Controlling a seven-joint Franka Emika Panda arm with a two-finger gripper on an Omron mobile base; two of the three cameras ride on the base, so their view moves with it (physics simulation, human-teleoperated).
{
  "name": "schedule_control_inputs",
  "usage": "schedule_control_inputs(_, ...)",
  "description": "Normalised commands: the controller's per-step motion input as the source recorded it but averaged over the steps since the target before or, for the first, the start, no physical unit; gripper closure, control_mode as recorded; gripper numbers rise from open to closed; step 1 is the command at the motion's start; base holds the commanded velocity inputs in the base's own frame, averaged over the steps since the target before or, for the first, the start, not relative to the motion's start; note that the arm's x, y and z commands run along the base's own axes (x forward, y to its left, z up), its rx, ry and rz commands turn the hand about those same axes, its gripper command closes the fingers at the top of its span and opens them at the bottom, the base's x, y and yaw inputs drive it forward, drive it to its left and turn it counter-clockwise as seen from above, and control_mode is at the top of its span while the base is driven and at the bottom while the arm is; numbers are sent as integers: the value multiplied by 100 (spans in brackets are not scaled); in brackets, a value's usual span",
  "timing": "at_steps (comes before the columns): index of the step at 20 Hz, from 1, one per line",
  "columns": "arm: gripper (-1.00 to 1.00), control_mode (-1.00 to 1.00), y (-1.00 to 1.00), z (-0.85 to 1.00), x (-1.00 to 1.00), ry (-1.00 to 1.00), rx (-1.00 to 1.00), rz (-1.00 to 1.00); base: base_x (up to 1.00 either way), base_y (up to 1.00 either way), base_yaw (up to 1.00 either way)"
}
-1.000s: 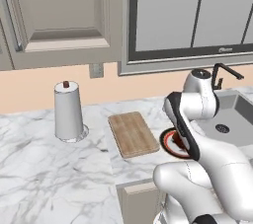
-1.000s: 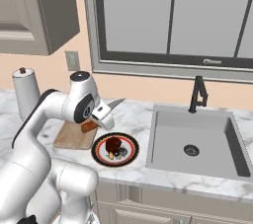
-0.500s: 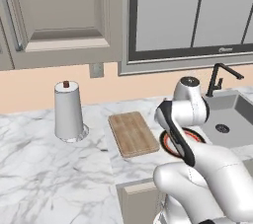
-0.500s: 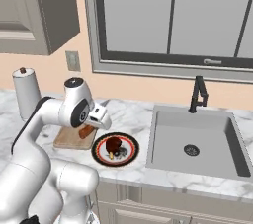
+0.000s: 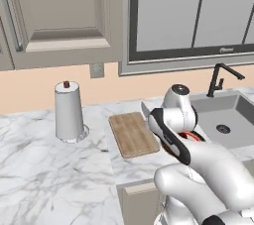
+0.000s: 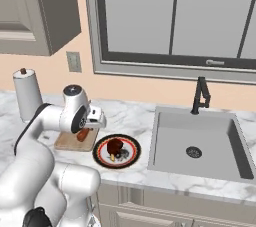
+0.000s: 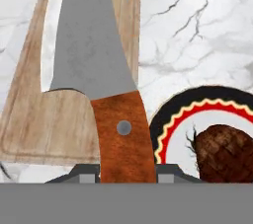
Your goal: Pick up the knife from the drawer and place it on the cutting board. Then place the meat from the plate to the cutting board.
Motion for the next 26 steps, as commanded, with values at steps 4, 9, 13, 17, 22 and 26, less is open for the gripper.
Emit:
schedule_control_inputs(4,100,-100,35,-20,41,0,-1,25,0,0,0)
schedule_control_inputs(9,100,-100,13,-28,50,10,0,6,0,0,0)
schedule_control_inputs(13,100,-100,11,-12,39,16,0,-1,0,0,0)
schedule_control_inputs(17,100,-100,13,-13,30,12,0,-2,0,0,0)
schedule_control_inputs(22,100,-100,10,-22,14,5,0,0,0,0,0)
schedule_control_inputs(26,100,-100,6,-49,6,0,0,0,0,0,0)
